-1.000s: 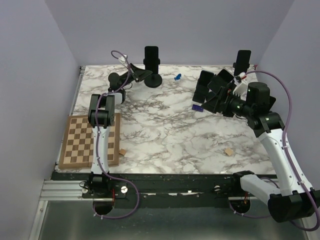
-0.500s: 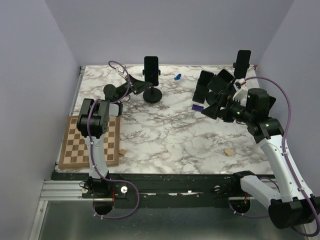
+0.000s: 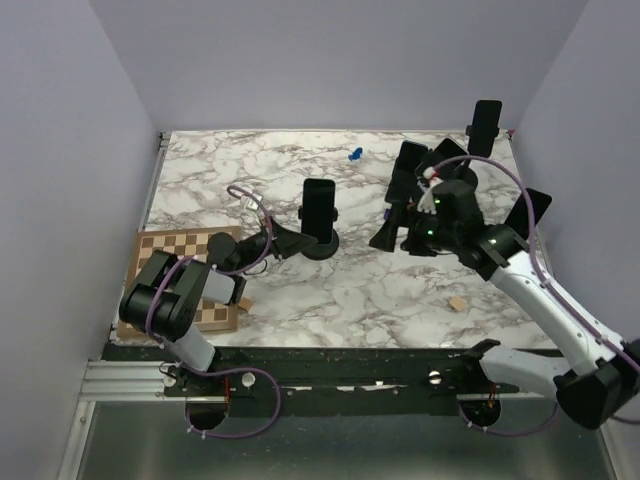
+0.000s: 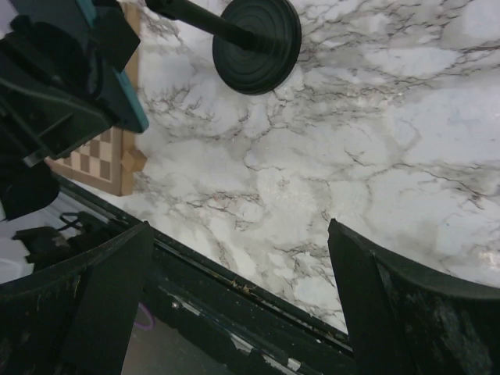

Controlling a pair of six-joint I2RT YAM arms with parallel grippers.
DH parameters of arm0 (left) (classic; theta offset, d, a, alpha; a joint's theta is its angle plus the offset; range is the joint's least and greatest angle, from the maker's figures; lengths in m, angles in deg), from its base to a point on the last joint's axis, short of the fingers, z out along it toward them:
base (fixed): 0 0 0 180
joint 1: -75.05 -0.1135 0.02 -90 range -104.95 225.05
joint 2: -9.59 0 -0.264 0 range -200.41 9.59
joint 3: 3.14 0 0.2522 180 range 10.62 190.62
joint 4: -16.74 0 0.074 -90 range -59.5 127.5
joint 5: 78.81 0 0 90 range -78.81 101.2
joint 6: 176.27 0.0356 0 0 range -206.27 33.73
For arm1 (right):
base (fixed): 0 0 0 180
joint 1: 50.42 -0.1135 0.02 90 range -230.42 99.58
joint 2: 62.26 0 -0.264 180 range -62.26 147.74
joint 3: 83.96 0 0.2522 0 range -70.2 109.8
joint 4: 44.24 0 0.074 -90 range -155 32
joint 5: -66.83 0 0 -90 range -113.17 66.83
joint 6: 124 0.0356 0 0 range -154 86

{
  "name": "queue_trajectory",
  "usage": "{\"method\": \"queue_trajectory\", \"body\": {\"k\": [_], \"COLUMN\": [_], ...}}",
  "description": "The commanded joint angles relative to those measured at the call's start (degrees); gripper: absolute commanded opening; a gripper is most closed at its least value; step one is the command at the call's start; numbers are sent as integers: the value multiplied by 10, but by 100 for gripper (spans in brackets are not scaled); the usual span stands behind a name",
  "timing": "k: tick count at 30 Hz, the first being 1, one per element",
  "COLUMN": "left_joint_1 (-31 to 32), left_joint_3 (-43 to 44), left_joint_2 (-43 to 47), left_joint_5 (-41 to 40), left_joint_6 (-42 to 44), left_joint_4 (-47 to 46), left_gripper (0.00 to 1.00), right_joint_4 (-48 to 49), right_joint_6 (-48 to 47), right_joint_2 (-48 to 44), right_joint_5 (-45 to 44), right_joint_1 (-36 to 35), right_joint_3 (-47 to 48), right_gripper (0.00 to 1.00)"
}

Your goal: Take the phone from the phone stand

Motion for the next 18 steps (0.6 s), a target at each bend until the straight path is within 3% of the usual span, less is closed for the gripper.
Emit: {"method": "queue_trajectory", "body": {"k": [1,5,7,9,12,15,18], "left_joint_1": [10,19,32,39,39,39,39], "left_joint_3": [-111,-168,-185,-203,-229,-226,-217], "left_joint_2": [76,93,106,128,151,147,124], "left_joint_5": [-47,-60,-73,-91,-118,-113,-107], "left_joint_6": [27,35,39,42,30,22,9], "left_joint_4": [-55,-55,-55,-55,-54,-53,-55], "left_gripper": [0,0,0,0,1,14,38], "right_joint_4": [-70,-29,8,-18,-74,-41,-53], "right_joint_6": [63,107,129,134,126,111,102], "right_joint_2": [85,71,61,107,170,183,220], "right_joint_5": [-216,-298,-271,-232,-292,-304,-313], "right_joint_1": [-147,-235,-244,-255,-321,-355,-359], "right_joint_3": [66,78,72,117,197,211,254], "right_gripper": [100,100,100,100,100,100,100]}}
